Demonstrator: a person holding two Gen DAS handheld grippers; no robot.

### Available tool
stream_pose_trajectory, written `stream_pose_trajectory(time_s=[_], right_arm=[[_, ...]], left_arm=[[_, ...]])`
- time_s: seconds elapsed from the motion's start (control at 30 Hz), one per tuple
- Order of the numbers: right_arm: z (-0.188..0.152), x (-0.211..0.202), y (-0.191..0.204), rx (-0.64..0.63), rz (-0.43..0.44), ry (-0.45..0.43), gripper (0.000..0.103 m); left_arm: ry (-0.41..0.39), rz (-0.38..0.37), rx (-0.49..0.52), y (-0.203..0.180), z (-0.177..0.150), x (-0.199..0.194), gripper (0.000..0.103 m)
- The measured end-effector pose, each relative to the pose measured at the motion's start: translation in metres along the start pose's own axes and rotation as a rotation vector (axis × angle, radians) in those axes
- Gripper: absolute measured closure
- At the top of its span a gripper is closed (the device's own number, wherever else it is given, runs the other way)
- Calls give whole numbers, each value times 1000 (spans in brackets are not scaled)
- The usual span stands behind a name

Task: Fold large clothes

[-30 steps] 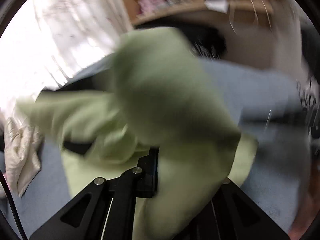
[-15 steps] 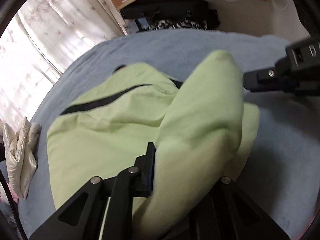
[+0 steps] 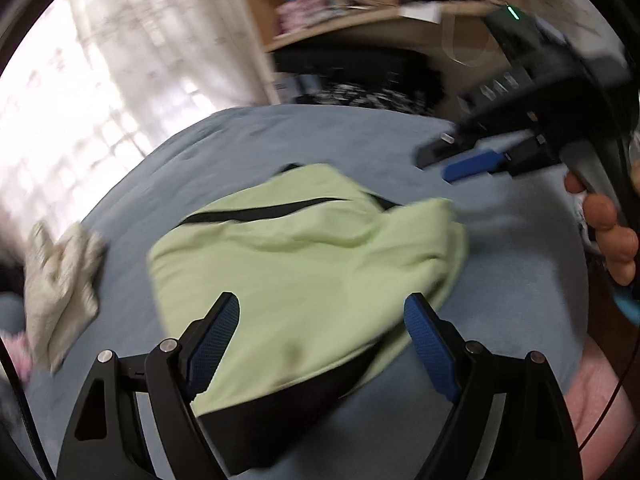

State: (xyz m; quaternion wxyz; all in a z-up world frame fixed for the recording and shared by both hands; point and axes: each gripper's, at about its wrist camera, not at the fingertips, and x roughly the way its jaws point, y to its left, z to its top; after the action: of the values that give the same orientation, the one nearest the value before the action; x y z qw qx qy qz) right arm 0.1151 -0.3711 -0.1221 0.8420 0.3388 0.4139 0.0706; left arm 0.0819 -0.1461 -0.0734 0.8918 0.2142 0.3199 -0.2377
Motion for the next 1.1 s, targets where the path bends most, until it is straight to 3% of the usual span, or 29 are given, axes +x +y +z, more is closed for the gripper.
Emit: stream_pose_trajectory(time_s=[0.2, 0.37, 0.57, 0.63, 0.67, 0.83, 0.93, 1.0, 1.1], right_arm=[[21, 44, 3, 17, 48, 140, 64], [30, 84, -11, 104, 65, 238, 64], [33, 112, -6, 80, 81, 261, 65], [33, 113, 2, 35, 71, 253, 94], [34, 110, 6, 12, 63, 243, 97], [37, 50, 59, -317, -45, 63, 99], [17, 53, 79, -536, -230, 16, 99], [7, 80, 62, -556, -312, 67, 99], [2, 107, 25, -456, -310, 128, 99]], left_arm=[[112, -60, -392, 93, -13, 19, 21], [189, -97, -593, 135, -42, 48, 23], [261, -160, -650, 131, -66, 71, 24], [266, -176, -666, 129, -70, 74, 24], [263, -177, -665, 128, -70, 73, 24], [253, -189, -634, 125, -71, 71, 24], [252, -173, -599, 116, -72, 72, 24], [260, -163, -578, 109, -74, 75, 24], [264, -184, -589, 106, -79, 79, 24]])
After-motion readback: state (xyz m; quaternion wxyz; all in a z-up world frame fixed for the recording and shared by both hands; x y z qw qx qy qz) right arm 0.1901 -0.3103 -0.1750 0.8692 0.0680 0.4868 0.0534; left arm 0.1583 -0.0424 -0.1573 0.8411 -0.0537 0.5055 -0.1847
